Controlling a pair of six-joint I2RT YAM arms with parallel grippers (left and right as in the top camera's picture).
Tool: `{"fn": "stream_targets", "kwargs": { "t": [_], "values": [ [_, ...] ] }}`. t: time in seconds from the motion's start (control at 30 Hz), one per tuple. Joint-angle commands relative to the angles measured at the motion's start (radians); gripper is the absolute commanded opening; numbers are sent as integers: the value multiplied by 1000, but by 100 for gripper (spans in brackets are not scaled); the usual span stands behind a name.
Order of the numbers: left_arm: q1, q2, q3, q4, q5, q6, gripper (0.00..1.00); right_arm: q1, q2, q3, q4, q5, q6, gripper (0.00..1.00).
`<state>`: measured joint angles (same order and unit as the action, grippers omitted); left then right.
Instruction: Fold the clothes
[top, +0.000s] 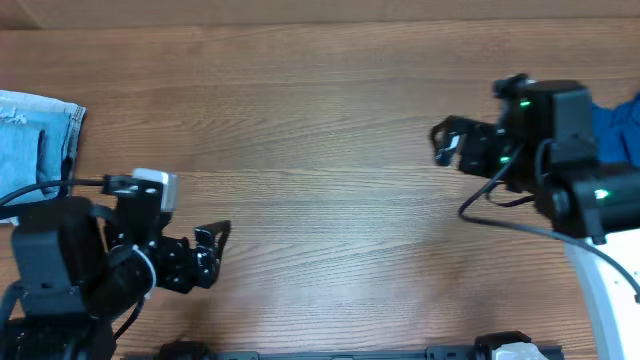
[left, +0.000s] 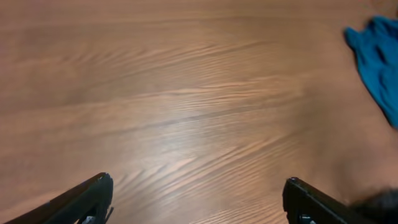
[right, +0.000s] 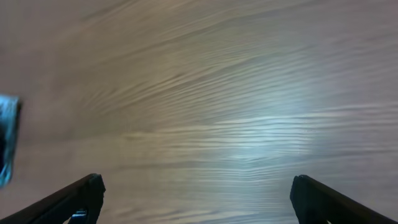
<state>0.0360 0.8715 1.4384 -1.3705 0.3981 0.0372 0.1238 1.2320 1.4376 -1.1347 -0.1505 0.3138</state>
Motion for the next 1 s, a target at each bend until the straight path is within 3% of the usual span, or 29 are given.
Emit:
{"fn": "stream_targets", "kwargs": {
  "t": [0.0, 0.13, 0.33, 0.47, 0.53, 0.57, 0.6, 0.7, 0.87, 0.97],
  "values": [
    [-161, 32, -3, 73, -123, 42, 100, -102, -13, 30, -2, -87, -9, 100],
    [-314, 97, 7, 123, -354, 50, 100, -139, -13, 30, -9, -101, -50, 100],
    [-370, 344, 87, 119, -459, 99, 100, -139, -13, 30, 2, -74, -56, 100],
    [-370, 544, 92, 133, -342, 86, 100, -169, -11, 30, -21, -60, -49, 100],
    [-371, 619, 92, 140, -291, 85, 100, -249, 8, 30, -36, -57, -49, 100],
    [-371, 643, 91, 150, -264, 85, 100, -295, 26, 30, -41, -48, -49, 95],
    [-371, 656, 91, 153, -250, 85, 100, -339, 45, 30, -41, -44, -49, 88],
    [-370, 672, 90, 155, -251, 86, 100, -526, 148, 30, -23, -41, -28, 83],
    [-370, 672, 89, 151, -251, 86, 100, -778, 322, 30, -31, -107, 32, 82],
    [-370, 672, 89, 152, -251, 86, 100, -792, 336, 28, -35, -185, -11, 86]
  ]
}}
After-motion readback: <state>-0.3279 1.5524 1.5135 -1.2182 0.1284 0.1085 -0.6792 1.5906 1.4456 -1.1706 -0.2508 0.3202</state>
